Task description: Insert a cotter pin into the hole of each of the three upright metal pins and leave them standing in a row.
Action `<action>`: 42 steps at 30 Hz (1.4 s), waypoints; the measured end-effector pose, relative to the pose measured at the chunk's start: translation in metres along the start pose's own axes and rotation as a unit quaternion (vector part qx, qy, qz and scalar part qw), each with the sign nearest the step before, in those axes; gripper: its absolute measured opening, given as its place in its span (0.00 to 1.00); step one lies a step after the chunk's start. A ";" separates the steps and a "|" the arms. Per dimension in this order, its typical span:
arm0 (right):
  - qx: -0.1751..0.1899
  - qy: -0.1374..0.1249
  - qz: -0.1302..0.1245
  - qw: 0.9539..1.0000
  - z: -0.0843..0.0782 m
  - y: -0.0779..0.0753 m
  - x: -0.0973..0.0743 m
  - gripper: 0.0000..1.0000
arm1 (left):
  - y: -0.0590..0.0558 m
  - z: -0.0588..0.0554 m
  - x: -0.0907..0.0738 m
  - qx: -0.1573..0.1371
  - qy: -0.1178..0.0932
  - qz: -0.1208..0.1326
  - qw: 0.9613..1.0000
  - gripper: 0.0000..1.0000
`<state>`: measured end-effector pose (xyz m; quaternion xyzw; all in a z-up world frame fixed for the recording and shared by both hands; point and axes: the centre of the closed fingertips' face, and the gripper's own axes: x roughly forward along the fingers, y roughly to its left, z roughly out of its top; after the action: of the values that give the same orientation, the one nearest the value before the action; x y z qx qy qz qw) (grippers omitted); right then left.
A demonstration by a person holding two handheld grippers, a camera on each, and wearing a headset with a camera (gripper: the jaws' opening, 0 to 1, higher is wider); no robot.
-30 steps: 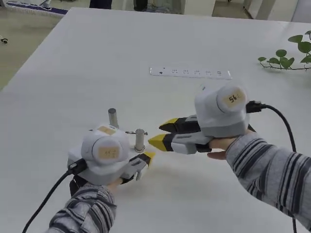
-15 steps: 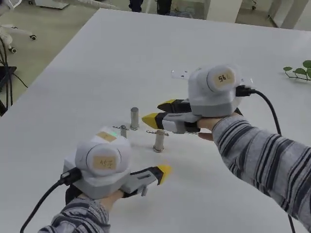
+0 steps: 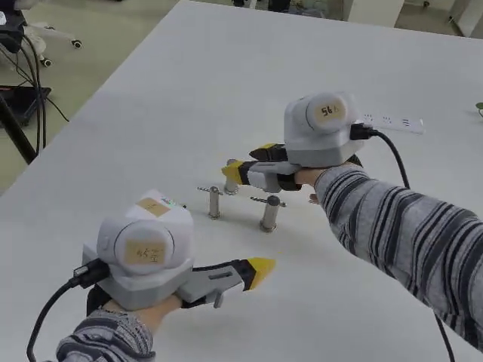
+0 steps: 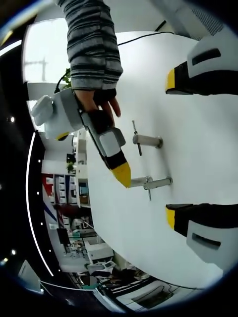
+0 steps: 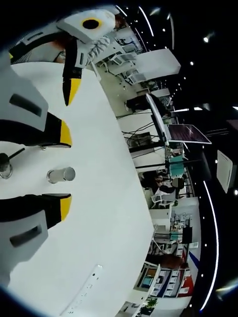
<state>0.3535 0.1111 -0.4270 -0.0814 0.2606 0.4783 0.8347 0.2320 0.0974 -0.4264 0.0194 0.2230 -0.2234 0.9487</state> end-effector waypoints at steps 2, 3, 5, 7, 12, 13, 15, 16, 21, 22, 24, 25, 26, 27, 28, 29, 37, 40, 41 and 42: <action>0.014 -0.003 -0.001 1.000 0.000 0.000 0.004 0.32 | 0.001 0.000 0.000 0.009 0.001 0.001 1.000 0.93; 0.018 -0.003 0.000 1.000 -0.001 0.000 0.006 0.32 | 0.001 0.001 -0.001 0.011 0.001 0.001 1.000 0.94; 0.020 -0.003 0.001 1.000 -0.001 0.002 0.008 0.31 | 0.002 0.000 -0.001 0.013 0.002 0.001 1.000 0.95; 0.020 0.004 0.006 1.000 -0.005 0.003 0.013 0.30 | 0.002 -0.002 -0.001 0.012 0.005 -0.001 1.000 0.97; 0.011 0.012 0.009 1.000 -0.011 0.007 0.018 0.24 | 0.002 -0.005 -0.001 0.004 0.010 -0.006 1.000 0.99; 0.014 0.015 0.008 1.000 -0.013 0.007 0.020 0.23 | 0.002 -0.005 0.000 0.000 0.011 -0.006 1.000 0.99; 0.027 0.019 0.010 0.999 -0.015 0.004 0.023 0.23 | 0.004 -0.005 0.000 -0.024 0.006 -0.004 1.000 0.99; 0.027 0.017 0.010 0.999 -0.014 0.006 0.023 0.23 | 0.006 -0.004 0.000 -0.030 0.003 -0.004 1.000 0.99; 0.014 0.023 0.014 1.000 -0.015 0.011 0.027 0.19 | 0.010 -0.005 0.001 -0.031 0.003 0.004 1.000 0.99; 0.013 0.025 0.012 1.000 -0.016 0.008 0.028 0.18 | 0.010 -0.006 0.002 -0.032 0.006 0.004 0.999 0.99; 0.010 0.026 0.009 1.000 -0.016 0.005 0.028 0.15 | 0.011 -0.007 0.002 -0.034 0.010 0.006 0.999 0.99; 0.008 0.026 0.006 1.000 -0.016 0.003 0.029 0.13 | 0.012 -0.008 0.002 -0.034 0.011 0.006 0.999 0.99; 0.004 0.027 0.005 1.000 -0.015 0.001 0.030 0.11 | 0.012 -0.009 0.002 -0.034 0.011 0.007 0.999 0.99; 0.005 0.027 0.008 1.000 -0.015 0.001 0.030 0.11 | 0.012 -0.009 0.001 -0.034 0.013 0.007 0.999 0.99; 0.004 0.028 0.010 1.000 -0.015 -0.002 0.033 0.11 | 0.011 -0.010 0.001 -0.034 0.015 0.007 0.999 0.99; 0.000 0.030 0.010 1.000 -0.015 -0.003 0.034 0.11 | 0.012 -0.011 0.002 -0.033 0.017 0.007 0.999 0.99; -0.039 0.049 -0.011 0.998 -0.016 -0.013 0.026 0.08 | 0.012 -0.011 0.002 -0.029 0.016 0.006 0.999 0.99; -0.030 0.045 -0.016 0.998 -0.013 -0.019 0.016 0.08 | 0.011 -0.010 0.002 -0.029 0.016 0.005 0.999 0.99; -0.030 0.044 -0.019 0.998 -0.012 -0.020 0.014 0.08 | 0.011 -0.010 0.002 -0.027 0.016 0.004 1.000 0.99; -0.034 0.045 -0.019 0.998 -0.008 -0.019 0.009 0.08 | 0.011 -0.011 0.002 -0.024 0.017 0.003 1.000 0.99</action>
<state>0.3708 0.1050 -0.4407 -0.1361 0.2799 0.4669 0.8277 0.2337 0.1077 -0.4374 0.0016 0.2444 -0.2146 0.9456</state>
